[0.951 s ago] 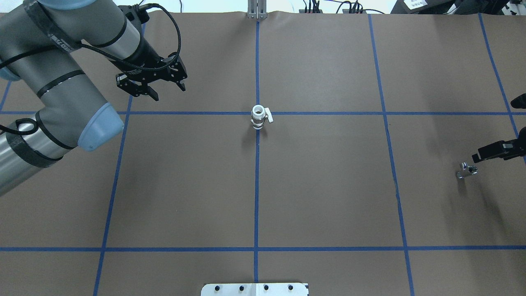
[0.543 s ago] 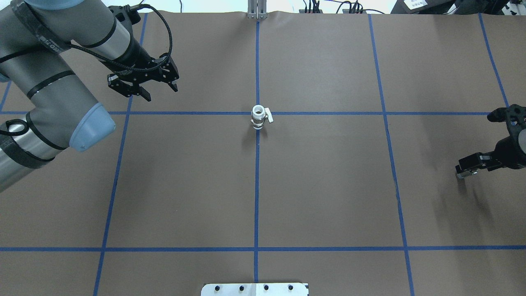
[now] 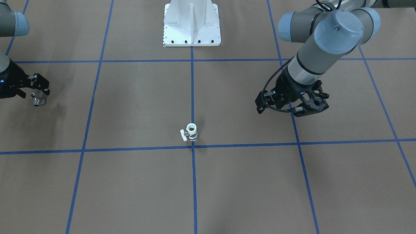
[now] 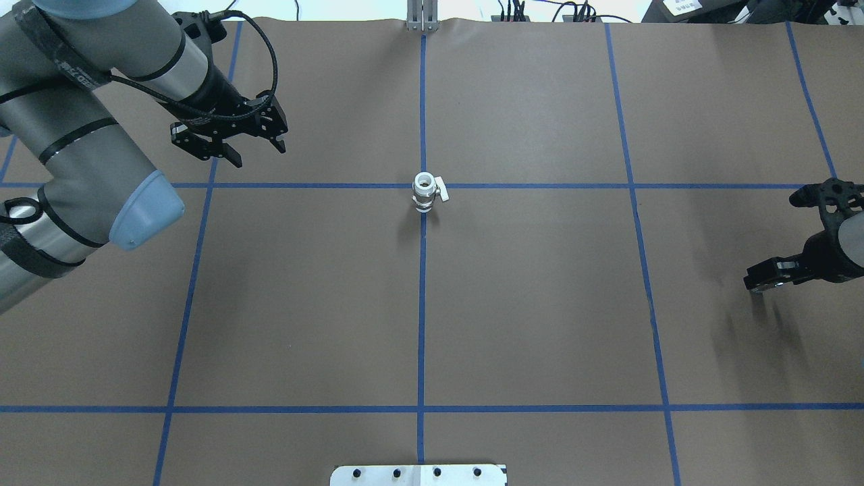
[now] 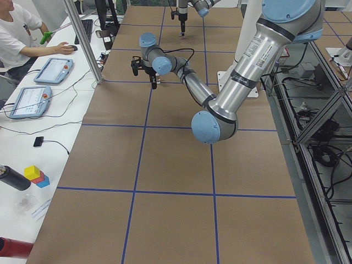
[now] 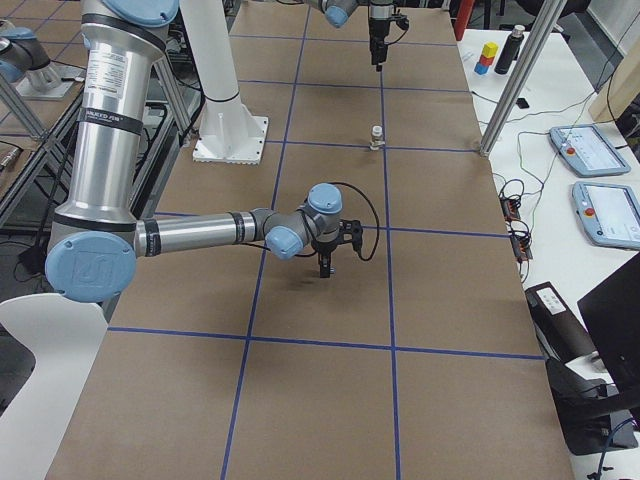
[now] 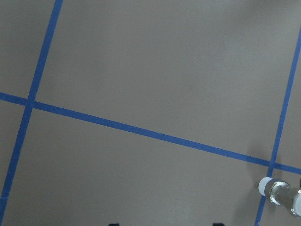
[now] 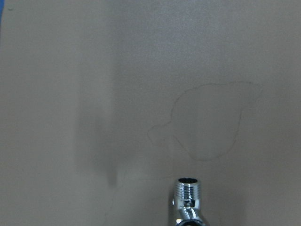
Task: Assemble PPR valve and pipe with both arms
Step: 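Grasp the chrome threaded fitting with the right gripper while the left arm withdraws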
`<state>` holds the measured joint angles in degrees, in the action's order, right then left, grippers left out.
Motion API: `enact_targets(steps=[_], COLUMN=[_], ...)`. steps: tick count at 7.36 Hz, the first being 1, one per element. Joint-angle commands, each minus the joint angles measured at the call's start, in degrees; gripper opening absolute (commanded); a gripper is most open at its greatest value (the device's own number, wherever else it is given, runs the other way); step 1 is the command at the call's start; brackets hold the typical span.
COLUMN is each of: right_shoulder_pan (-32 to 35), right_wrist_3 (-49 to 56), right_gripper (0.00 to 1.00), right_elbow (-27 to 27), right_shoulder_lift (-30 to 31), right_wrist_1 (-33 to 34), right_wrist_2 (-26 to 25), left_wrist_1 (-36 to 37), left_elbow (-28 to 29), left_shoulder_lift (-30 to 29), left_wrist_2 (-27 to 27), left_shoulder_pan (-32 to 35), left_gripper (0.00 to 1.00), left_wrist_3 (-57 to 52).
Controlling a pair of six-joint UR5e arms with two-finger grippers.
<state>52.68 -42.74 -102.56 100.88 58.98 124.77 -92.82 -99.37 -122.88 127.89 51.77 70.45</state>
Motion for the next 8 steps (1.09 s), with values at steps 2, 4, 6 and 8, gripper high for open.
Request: enact_targets(steps=[2,4,6,8], right_shoulder_pan=[0.0,0.0,0.0,0.0], right_wrist_3=[0.1,0.2,0.2,0.2], right_gripper=[0.75,0.71,0.50,0.26], right_elbow=[0.7,0.9,1.0,1.0], right_shoulder_lift=[-0.1,-0.1,-0.1,-0.1], right_wrist_1=[0.0,-0.1,-0.1,-0.1], right_wrist_2=[-0.1,-0.1,-0.1,-0.1], left_wrist_1=[0.0,0.0,0.1,0.1], left_elbow=[0.0,0.0,0.1,0.1], left_shoulder_lift=[0.1,0.1,0.2,0.2], left_wrist_2=[0.0,-0.1,-0.2,-0.4], left_shoulder_pan=[0.1,0.1,0.1,-0.1], left_gripper=[0.73,0.73,0.74,0.74], left_wrist_3=[0.0,0.0,0.0,0.0])
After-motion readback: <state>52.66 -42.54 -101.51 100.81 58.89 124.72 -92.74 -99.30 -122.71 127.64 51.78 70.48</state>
